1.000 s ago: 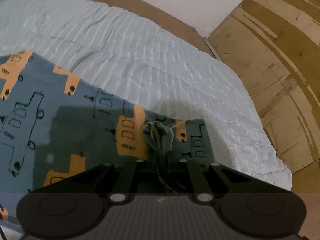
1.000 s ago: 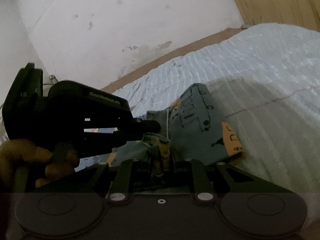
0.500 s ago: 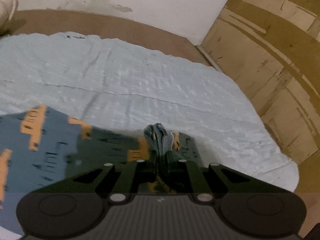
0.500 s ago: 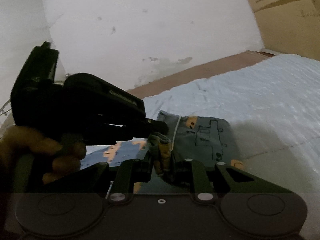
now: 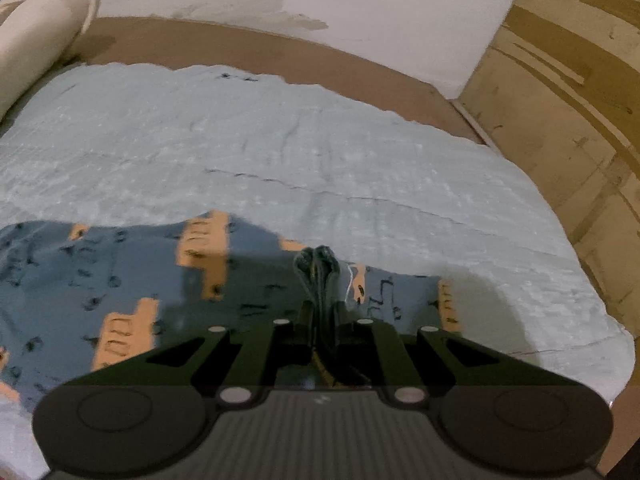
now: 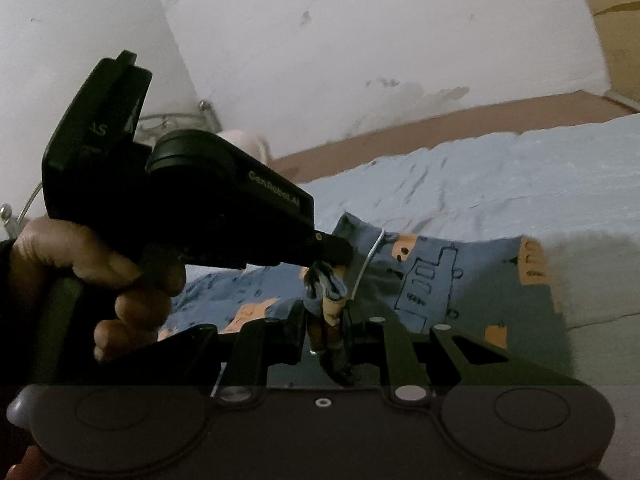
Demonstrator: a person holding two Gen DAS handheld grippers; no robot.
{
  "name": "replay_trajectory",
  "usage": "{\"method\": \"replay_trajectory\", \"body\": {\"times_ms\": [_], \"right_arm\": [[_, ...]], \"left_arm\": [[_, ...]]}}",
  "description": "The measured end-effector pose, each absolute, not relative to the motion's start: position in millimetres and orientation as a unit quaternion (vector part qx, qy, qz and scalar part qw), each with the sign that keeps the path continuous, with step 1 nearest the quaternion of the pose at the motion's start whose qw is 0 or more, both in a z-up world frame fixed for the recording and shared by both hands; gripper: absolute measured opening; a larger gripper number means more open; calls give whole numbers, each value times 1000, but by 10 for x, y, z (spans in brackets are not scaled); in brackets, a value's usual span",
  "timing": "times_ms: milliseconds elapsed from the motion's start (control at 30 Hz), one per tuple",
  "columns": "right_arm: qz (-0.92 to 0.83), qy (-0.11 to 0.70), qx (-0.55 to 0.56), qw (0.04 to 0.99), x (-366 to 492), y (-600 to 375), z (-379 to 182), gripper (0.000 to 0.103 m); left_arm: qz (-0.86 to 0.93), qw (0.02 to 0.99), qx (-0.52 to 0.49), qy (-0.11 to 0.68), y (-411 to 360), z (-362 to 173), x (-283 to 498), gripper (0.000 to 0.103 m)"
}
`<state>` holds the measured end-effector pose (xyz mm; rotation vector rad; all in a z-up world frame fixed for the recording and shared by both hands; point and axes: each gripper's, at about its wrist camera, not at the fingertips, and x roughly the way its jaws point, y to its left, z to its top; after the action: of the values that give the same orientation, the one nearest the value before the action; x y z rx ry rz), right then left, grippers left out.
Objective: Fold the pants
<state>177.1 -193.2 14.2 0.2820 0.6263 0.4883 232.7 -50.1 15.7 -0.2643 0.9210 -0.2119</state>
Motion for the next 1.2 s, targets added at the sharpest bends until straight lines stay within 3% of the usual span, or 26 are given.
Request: {"method": "replay_trajectory", "body": {"times_ms": [567,1200], "right_arm": [[275,358,73,890,1980,-1491,-34,20],[276,363,68,887,2000,-1472,-52,20]], "left_arm": [[-90,863,-159,471,64,-293,2211,9],[-87,863,-166,470,65,-302,2188,9]]}}
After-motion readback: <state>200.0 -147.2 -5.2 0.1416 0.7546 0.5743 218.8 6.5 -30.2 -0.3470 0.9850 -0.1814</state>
